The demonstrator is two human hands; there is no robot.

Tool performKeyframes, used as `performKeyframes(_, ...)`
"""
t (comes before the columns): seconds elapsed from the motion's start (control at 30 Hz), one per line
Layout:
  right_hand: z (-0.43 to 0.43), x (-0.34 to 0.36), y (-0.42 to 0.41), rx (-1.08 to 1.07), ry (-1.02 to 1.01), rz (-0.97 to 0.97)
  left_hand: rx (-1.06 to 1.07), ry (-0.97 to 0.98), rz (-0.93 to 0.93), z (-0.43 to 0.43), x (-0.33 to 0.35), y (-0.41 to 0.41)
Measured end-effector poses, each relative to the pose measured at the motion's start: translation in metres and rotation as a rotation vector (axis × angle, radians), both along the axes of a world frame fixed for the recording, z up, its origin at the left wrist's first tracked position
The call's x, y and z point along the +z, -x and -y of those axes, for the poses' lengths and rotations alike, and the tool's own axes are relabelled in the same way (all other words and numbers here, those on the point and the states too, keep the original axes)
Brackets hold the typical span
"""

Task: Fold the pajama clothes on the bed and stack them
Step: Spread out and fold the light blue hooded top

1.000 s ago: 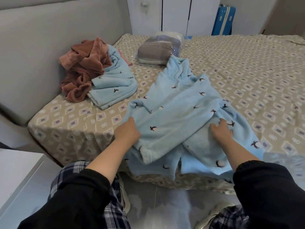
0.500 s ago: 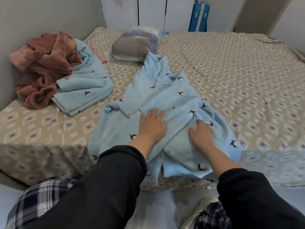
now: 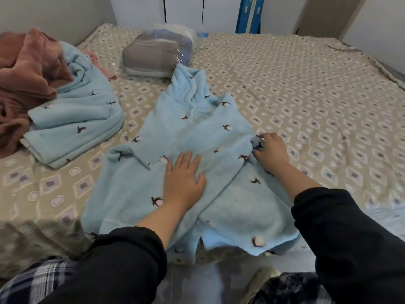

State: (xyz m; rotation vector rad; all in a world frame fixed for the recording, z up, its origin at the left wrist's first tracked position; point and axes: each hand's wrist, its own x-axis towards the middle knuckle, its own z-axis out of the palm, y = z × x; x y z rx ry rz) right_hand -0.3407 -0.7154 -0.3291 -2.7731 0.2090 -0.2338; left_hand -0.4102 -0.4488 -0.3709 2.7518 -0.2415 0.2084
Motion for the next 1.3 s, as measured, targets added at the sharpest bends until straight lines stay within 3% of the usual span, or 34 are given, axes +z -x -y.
performKeyframes(0.07, 0.008, -0.003, -0.012, -0.026, -0.014, 0.060, 0.003, 0.015, 0.003, 0.000, 0.000, 0.000)
performKeyframes(0.13, 0.026, -0.004, -0.020, -0.164, -0.151, 0.076, -0.006, 0.028, -0.001, -0.001, 0.001, 0.000)
performKeyframes(0.2, 0.041, -0.008, -0.024, -0.254, -0.269, 0.013, -0.026, 0.020, -0.007, -0.002, 0.001, 0.001)
performKeyframes(0.33, 0.045, -0.003, -0.033, -0.259, -0.311, -0.123, -0.070, -0.070, -0.036, -0.003, 0.000, 0.001)
performKeyframes(0.47, 0.032, 0.022, -0.042, -0.224, -0.138, -0.349, -0.079, -0.104, -0.065, -0.003, -0.001, 0.000)
performKeyframes(0.53, 0.009, 0.031, -0.036, -0.228, -0.022, -0.155, -0.080, -0.108, -0.067, -0.002, -0.001, 0.001)
performKeyframes(0.6, -0.027, 0.030, -0.022, -0.031, -0.094, 0.126, -0.077, -0.111, -0.070, -0.002, 0.000, 0.001)
performKeyframes(0.63, -0.042, 0.023, -0.013, 0.155, -0.098, 0.158, -0.073, -0.111, -0.072, -0.002, 0.001, 0.001)
performKeyframes(0.7, -0.053, 0.000, 0.003, 0.486, 0.035, -0.003, -0.071, -0.115, -0.069, -0.001, 0.001, 0.001)
performKeyframes(0.73, -0.044, -0.010, 0.005, 0.550, 0.109, -0.135, -0.074, -0.115, -0.070, -0.001, 0.001, 0.001)
performKeyframes(0.8, -0.016, -0.018, 0.000, 0.471, 0.153, -0.243, -0.079, -0.103, -0.074, -0.002, 0.000, 0.001)
performKeyframes(0.9, 0.003, -0.017, -0.009, 0.256, 0.188, -0.246, -0.087, -0.082, -0.076, -0.002, 0.001, 0.001)
performKeyframes(1.0, -0.026, -0.013, 0.001, 0.195, 0.140, -0.218, -0.088, -0.045, -0.078, -0.002, 0.004, 0.002)
performKeyframes(1.1, -0.056, -0.002, 0.031, 0.387, -0.002, -0.056, -0.072, 0.075, -0.047, -0.002, 0.012, 0.007)
performKeyframes(1.2, -0.066, 0.009, 0.061, 0.557, -0.007, 0.053, -0.081, 0.308, 0.116, -0.004, 0.027, 0.021)
performKeyframes(1.3, -0.067, 0.022, 0.072, 0.631, 0.053, 0.041, -0.160, 0.233, 0.091, -0.013, 0.038, 0.038)
